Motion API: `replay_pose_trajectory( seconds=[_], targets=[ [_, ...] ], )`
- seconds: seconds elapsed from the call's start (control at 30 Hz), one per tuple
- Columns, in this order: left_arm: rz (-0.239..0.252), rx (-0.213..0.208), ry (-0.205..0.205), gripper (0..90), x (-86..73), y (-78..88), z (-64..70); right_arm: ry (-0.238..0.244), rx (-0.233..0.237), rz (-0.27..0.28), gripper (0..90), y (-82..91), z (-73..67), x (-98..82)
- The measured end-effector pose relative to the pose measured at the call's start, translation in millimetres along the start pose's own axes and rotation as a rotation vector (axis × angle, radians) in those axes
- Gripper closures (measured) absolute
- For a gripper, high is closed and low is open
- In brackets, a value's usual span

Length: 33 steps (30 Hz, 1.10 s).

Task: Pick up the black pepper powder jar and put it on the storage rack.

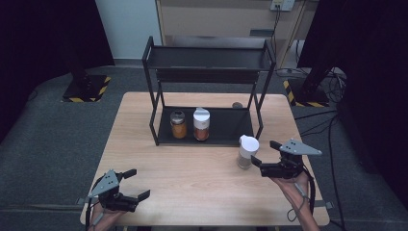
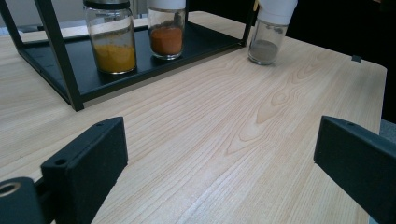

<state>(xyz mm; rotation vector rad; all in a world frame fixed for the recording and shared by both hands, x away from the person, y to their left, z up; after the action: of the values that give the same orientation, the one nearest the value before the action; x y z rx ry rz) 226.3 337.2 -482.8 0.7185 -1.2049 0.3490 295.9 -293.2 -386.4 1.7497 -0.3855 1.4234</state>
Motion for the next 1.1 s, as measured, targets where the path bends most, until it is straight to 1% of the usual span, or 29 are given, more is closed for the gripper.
replay_pose_trajectory(
  seconds=[0.1, 0.43, 0.57, 0.63, 0.93, 1.1],
  targets=[
    [0.001, 0.0, 0.0, 1.9, 0.0, 0.1, 0.1, -0.001, -0.006, -0.018, 7.1, -8.2, 2.2, -0.3],
    [-0.001, 0.001, 0.002, 1.9, 0.0, 0.1, -0.1, -0.013, -0.008, -0.054, 7.1, -33.0, 9.0, -4.0],
    [-0.002, 0.0, 0.002, 1.9, 0.0, -0.2, 0.1, -0.005, -0.011, -0.071, 7.2, -41.9, 10.3, -5.2],
    [-0.003, 0.001, 0.002, 1.9, 0.1, -0.2, 0.0, 0.0, -0.015, -0.077, 7.2, -46.1, 10.7, -5.5],
    [-0.002, 0.001, 0.002, 1.9, -0.1, 0.0, 0.0, -0.016, -0.014, -0.104, 8.5, -65.9, 17.0, -9.8],
    [-0.002, 0.001, 0.002, 1.9, -0.1, 0.0, 0.0, -0.016, -0.015, -0.108, 10.7, -73.3, 18.6, -12.5]
  ],
)
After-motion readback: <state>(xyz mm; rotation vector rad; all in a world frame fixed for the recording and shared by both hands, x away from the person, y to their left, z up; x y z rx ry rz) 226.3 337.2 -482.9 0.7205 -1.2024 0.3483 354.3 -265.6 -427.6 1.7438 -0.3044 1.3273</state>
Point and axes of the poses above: each handheld gripper's, and its own axes: y roughly backward along the jaws, x roughly out of its top, z roughly to its right, the point moved 6 cm from there along -y, roughly forward along the jaws, and after that the axes turned 3 degrees about y, right-handed, at the moved point
